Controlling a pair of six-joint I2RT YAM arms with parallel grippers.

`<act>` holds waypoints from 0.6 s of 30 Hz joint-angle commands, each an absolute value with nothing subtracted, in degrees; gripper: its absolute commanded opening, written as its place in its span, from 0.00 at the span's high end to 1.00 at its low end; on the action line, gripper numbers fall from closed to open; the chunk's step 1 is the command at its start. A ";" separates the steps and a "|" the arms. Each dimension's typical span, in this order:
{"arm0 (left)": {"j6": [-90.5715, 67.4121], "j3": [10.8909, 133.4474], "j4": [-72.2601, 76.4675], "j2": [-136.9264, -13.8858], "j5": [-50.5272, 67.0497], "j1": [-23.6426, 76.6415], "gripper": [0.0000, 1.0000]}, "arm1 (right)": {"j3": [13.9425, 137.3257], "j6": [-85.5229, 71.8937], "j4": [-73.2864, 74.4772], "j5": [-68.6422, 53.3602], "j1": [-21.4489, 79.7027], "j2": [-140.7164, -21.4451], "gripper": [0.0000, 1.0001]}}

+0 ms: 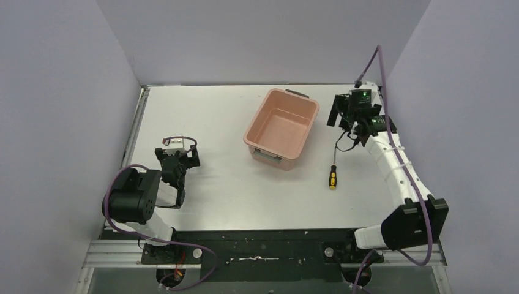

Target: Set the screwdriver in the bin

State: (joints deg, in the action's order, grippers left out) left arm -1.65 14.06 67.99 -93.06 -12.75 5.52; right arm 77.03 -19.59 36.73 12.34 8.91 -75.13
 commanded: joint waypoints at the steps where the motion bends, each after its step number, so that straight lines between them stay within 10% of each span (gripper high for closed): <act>1: -1.21 14.33 69.60 -92.20 -11.69 5.27 0.03 | 71.49 -19.01 43.74 5.39 6.81 -80.79 0.03; 13: -1.23 14.33 69.64 -92.27 -11.67 5.27 0.03 | 52.94 -20.57 29.95 0.44 5.35 -92.81 0.28; 18: -1.23 14.33 69.55 -92.25 -11.63 5.27 0.03 | 51.71 -19.99 29.30 0.44 5.29 -95.69 0.72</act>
State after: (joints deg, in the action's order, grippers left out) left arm -1.65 14.06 67.99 -93.06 -12.75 5.52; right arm 53.01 -20.18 32.23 -0.32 5.32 -93.38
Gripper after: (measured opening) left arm 0.974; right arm 0.452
